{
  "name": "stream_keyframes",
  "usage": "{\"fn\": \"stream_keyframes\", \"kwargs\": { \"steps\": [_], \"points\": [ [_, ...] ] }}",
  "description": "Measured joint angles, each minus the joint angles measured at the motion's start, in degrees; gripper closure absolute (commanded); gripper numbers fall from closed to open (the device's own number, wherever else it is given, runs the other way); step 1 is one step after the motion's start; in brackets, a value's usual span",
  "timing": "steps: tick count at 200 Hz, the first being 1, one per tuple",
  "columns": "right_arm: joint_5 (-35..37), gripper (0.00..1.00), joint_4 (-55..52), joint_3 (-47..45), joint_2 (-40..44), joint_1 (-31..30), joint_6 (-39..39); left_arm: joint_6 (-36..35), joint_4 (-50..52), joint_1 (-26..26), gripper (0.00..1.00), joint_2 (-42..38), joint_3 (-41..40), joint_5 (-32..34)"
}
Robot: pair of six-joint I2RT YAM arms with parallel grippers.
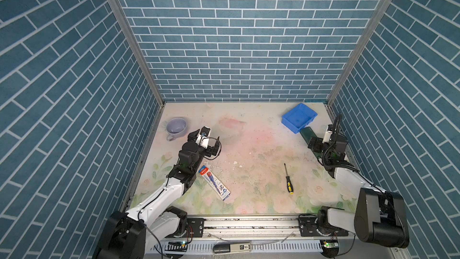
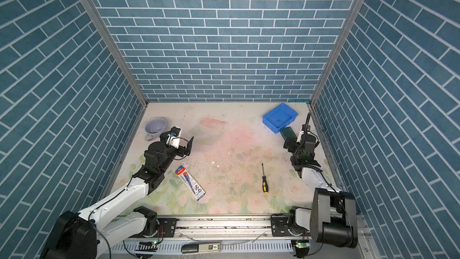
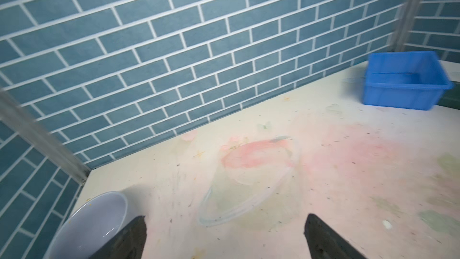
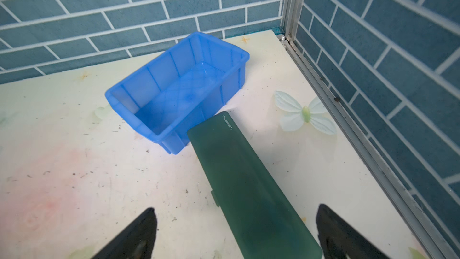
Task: Put the screwdriver in the bin
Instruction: Pick up the screwdriver from the bottom-right of the table.
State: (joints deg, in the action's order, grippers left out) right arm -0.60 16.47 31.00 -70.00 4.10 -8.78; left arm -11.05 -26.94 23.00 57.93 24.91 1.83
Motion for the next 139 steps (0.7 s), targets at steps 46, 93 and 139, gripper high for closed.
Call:
{"fn": "stream_keyframes", "kwargs": {
  "steps": [46,93,139],
  "points": [
    [-0.83,0.01,-15.69,5.18,5.14,-6.01,-0.33,-0.79,10.12,5.79,0.00,-3.78,3.48,-7.34],
    [2.19,0.01,-28.00,9.75,6.43,-16.83,-2.62,-0.61,18.34,6.51,0.00,-4.24,7.39,-18.03],
    [7.54,0.04,-38.36,9.79,7.02,-25.49,-8.17,-2.99,25.11,6.71,0.00,-4.17,8.94,-27.21]
  ]
}}
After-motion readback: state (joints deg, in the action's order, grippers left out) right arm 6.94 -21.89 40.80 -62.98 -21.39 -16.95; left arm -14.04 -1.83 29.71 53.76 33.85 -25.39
